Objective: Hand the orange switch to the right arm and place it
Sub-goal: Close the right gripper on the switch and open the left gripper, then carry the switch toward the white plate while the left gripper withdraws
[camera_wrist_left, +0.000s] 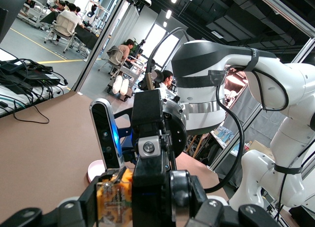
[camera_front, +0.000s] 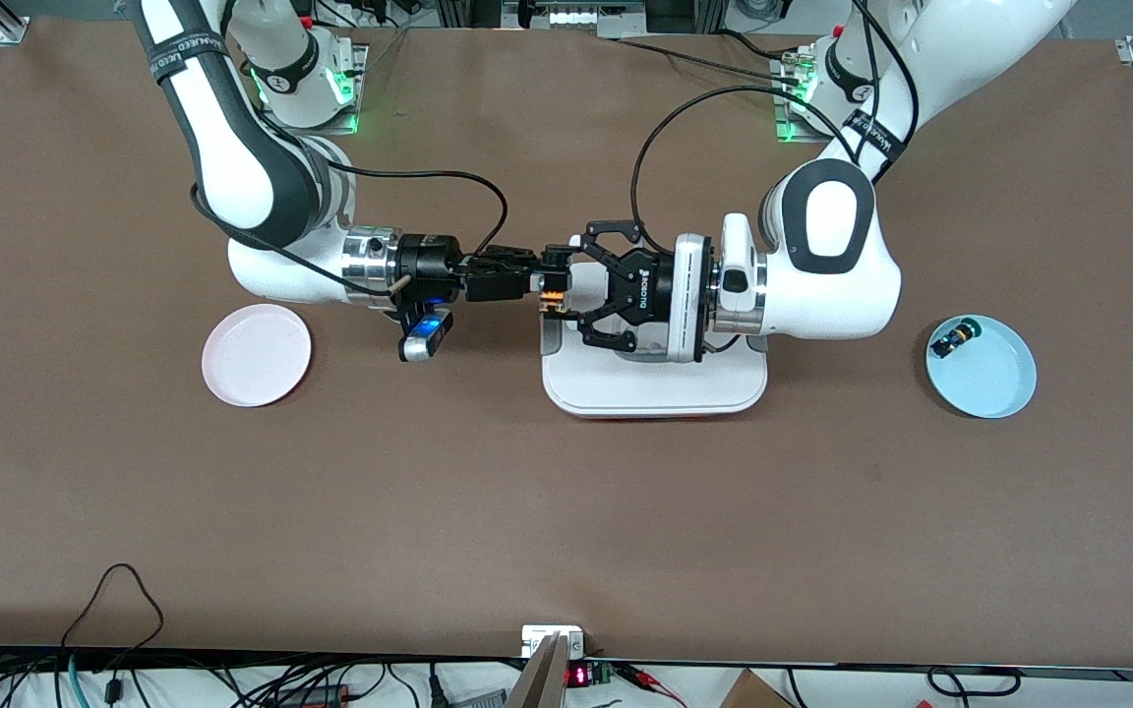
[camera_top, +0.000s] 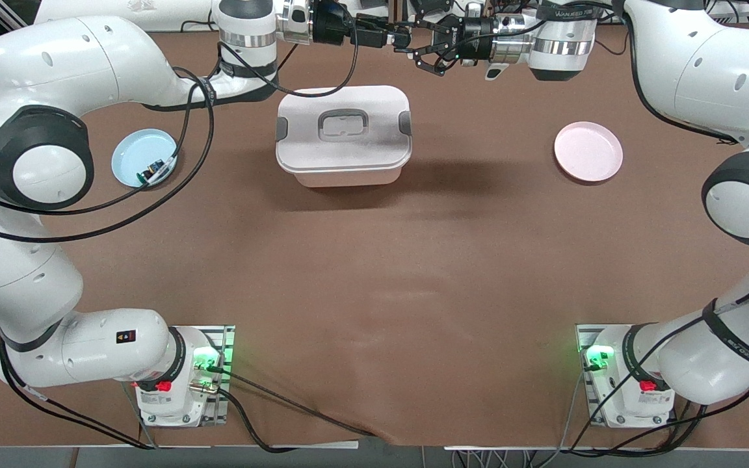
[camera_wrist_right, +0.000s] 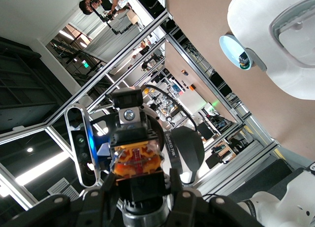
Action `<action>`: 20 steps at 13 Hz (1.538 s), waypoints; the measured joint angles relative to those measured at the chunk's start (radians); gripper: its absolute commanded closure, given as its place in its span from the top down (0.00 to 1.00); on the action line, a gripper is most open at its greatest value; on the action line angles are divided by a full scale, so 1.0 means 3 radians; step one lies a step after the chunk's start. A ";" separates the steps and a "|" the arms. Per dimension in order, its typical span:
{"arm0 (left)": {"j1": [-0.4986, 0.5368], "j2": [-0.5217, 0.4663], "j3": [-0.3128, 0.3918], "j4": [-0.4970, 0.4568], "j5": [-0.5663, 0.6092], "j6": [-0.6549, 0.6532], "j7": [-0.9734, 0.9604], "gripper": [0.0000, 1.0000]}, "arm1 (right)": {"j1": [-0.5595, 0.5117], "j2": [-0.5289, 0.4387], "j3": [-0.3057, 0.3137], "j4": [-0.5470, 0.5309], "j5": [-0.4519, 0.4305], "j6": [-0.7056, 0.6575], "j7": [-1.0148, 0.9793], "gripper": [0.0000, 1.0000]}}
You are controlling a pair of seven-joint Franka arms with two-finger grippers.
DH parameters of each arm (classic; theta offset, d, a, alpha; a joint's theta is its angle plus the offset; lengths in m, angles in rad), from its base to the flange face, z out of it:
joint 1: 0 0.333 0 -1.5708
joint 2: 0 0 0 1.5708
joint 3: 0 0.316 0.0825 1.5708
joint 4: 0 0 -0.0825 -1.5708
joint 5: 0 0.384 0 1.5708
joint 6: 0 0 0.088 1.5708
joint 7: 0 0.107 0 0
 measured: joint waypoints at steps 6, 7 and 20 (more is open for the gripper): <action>0.0021 -0.0011 -0.0001 0.0006 -0.0004 -0.0005 -0.0002 1.00 | 0.0054 0.0000 0.0003 -0.0007 -0.0001 0.0007 -0.0036 0.33; 0.0037 -0.0018 -0.0002 0.0006 -0.0004 -0.0020 -0.0001 1.00 | 0.0053 0.0000 0.0002 -0.0007 -0.0001 0.0009 -0.0041 0.33; 0.0457 -0.0213 -0.0004 0.0344 0.0971 -0.1024 -0.1901 1.00 | -0.0304 -0.0011 -0.0023 -0.0008 -0.0383 -0.0199 -0.0069 0.33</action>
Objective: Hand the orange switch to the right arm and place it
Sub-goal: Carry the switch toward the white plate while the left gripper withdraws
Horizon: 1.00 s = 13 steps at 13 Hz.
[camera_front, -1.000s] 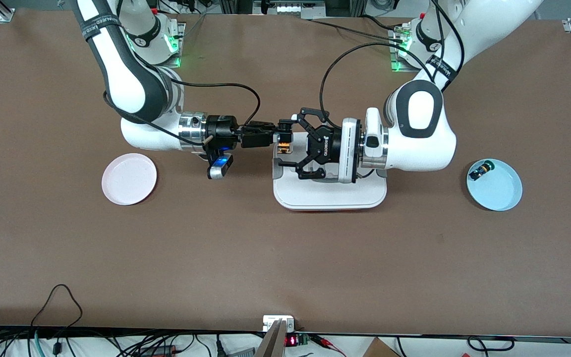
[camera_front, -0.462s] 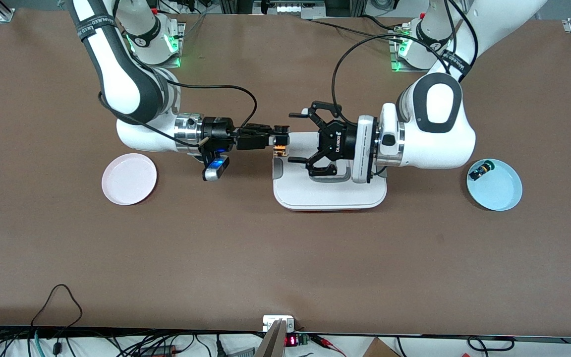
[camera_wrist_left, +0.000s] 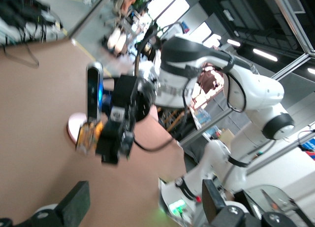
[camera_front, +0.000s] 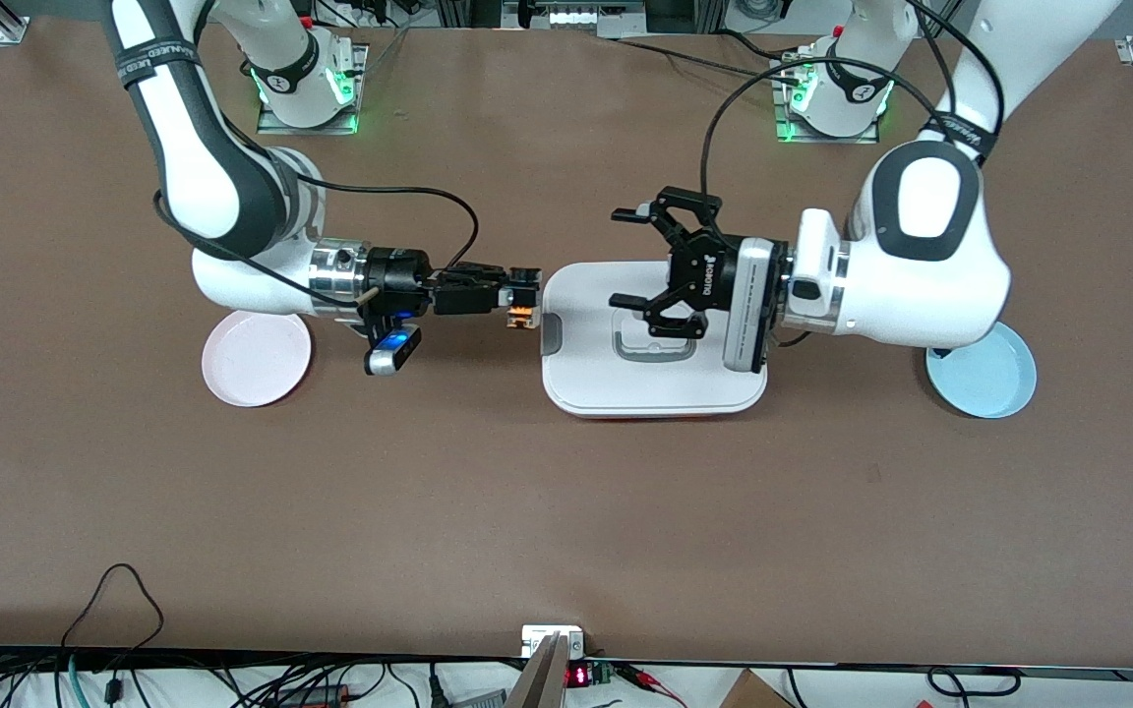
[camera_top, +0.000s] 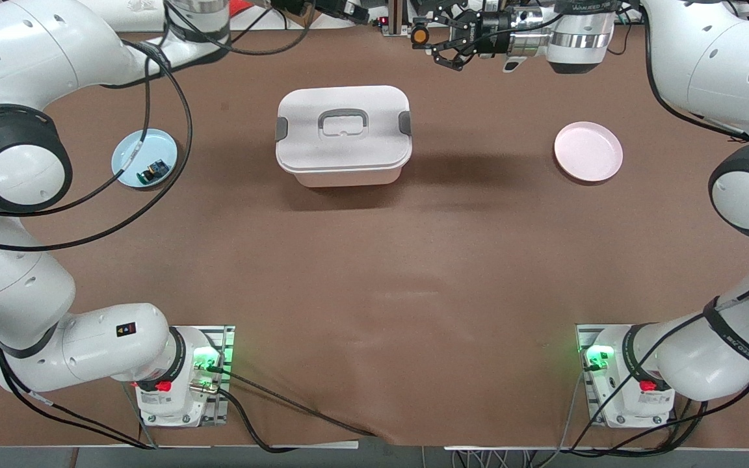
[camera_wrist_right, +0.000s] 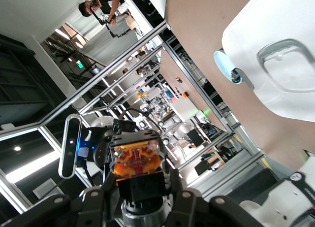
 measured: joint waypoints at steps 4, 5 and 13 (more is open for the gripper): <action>0.0178 -0.0011 0.0005 0.0267 0.0666 -0.0658 -0.0911 1.00 | -0.0253 -0.0004 -0.0004 0.0003 -0.0720 -0.0243 -0.0014 0.33; 0.0206 -0.0011 0.0007 0.0318 0.0804 -0.0778 -0.1110 1.00 | -0.0272 -0.0008 -0.0004 0.0007 -0.0947 -0.0250 -0.0028 0.32; 0.0502 -0.0019 -0.0032 0.0663 0.2685 -0.1558 -0.2356 1.00 | -0.0269 -0.0176 0.0007 0.0087 -0.3041 -0.0299 -0.0658 0.32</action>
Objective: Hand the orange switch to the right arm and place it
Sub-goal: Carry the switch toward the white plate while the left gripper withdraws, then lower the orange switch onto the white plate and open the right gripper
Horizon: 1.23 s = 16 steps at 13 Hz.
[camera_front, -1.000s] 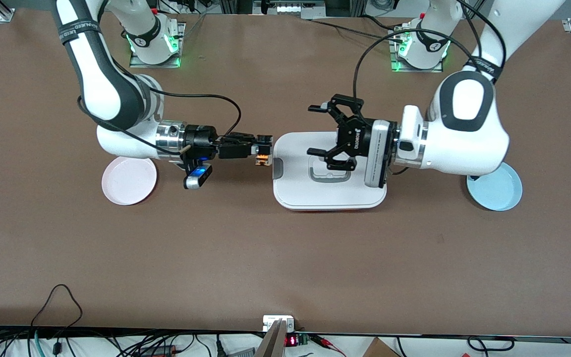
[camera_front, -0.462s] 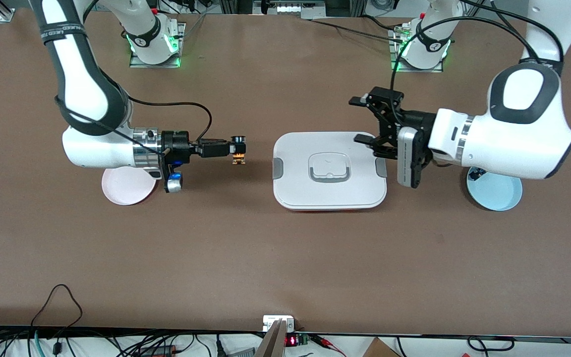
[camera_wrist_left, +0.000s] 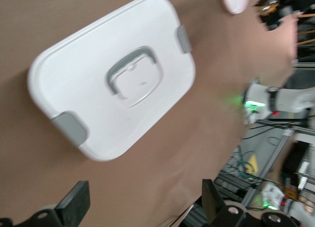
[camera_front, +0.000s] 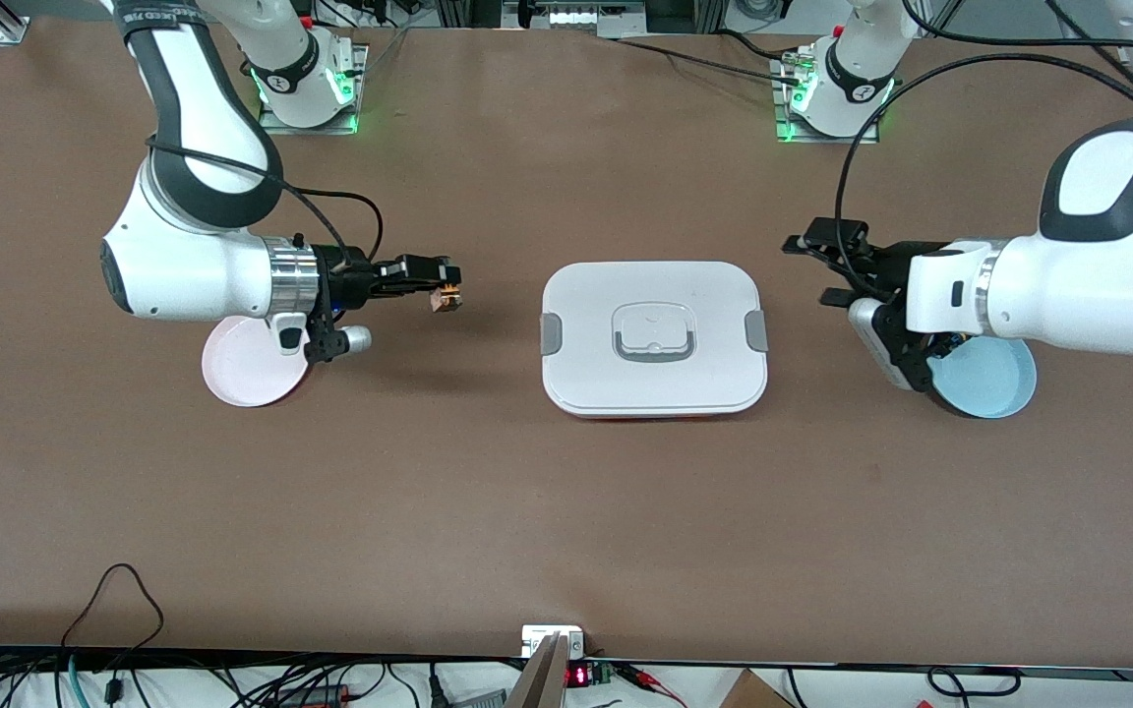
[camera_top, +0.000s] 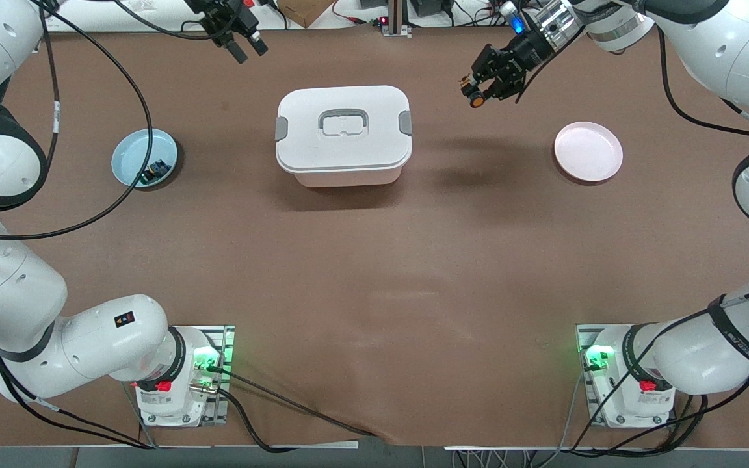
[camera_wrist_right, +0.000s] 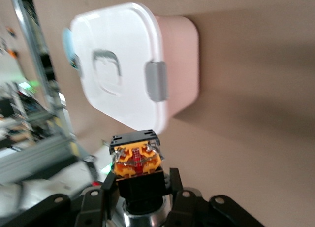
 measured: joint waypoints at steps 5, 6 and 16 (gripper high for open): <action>-0.0241 -0.0078 -0.0020 0.0231 0.0881 -0.0273 -0.0428 1.00 | -0.0019 0.0004 -0.0001 -0.0011 -0.0969 -0.0055 -0.0784 0.32; -0.0266 -0.0103 -0.0020 0.0256 0.1034 -0.0305 -0.0454 1.00 | -0.0028 0.0004 -0.0003 -0.0019 -0.1180 -0.0074 -0.0964 0.32; -0.0786 -0.0615 0.0899 0.0241 0.1333 -0.0283 -0.0505 1.00 | -0.0412 0.0132 -0.0017 -0.0122 -0.2887 0.0250 -0.2955 0.32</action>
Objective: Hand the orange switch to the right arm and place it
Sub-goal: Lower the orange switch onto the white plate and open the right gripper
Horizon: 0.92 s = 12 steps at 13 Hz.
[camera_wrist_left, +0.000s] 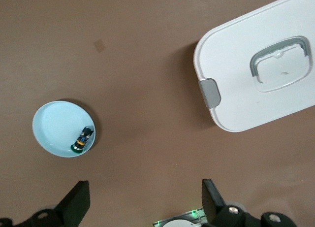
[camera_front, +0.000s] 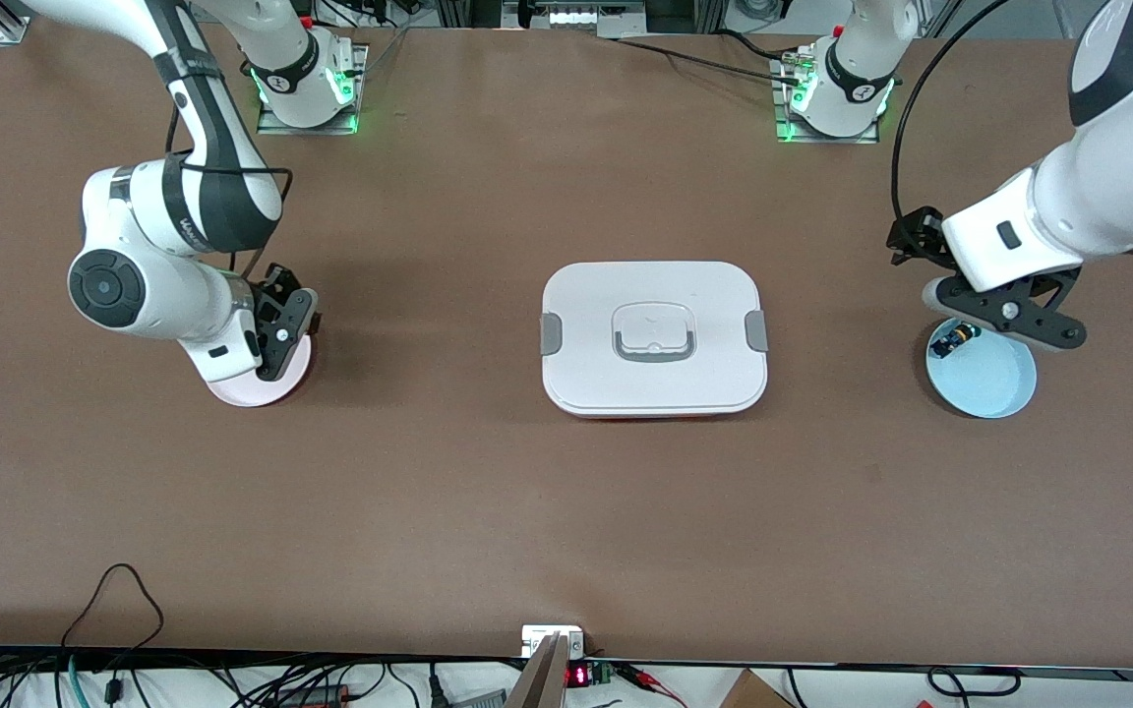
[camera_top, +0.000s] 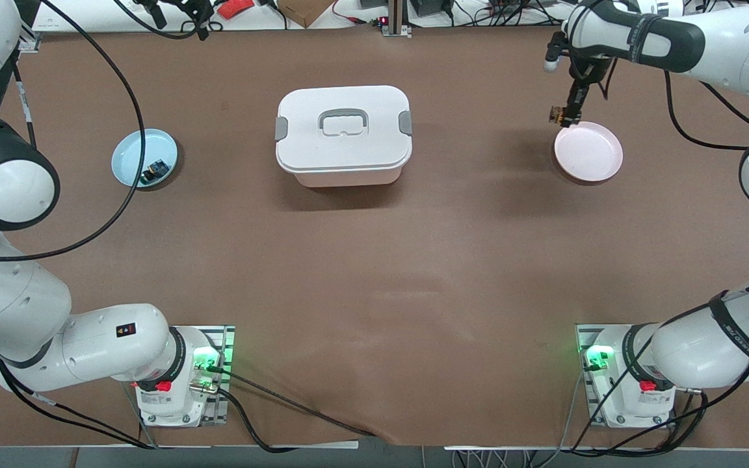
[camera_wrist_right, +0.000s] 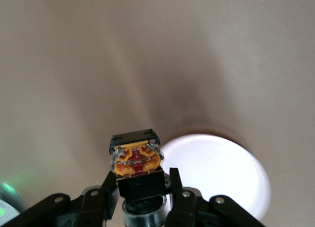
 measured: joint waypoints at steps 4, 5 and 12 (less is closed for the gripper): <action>-0.0453 -0.0432 0.0880 -0.0553 -0.0298 0.0461 -0.0164 1.00 | -0.0168 0.0148 -0.0003 -0.0169 -0.0190 0.0522 -0.0562 0.32; -0.0536 -0.0538 0.1052 -0.0742 -0.0360 0.0609 -0.0287 1.00 | -0.0239 0.0176 -0.0004 -0.0289 -0.0202 0.0726 -0.0645 0.32; -0.0769 -0.1046 0.1378 -0.1692 -0.0397 0.1388 -0.0698 1.00 | -0.0573 0.0443 -0.0005 -0.0611 -0.0224 0.1501 -0.1249 0.32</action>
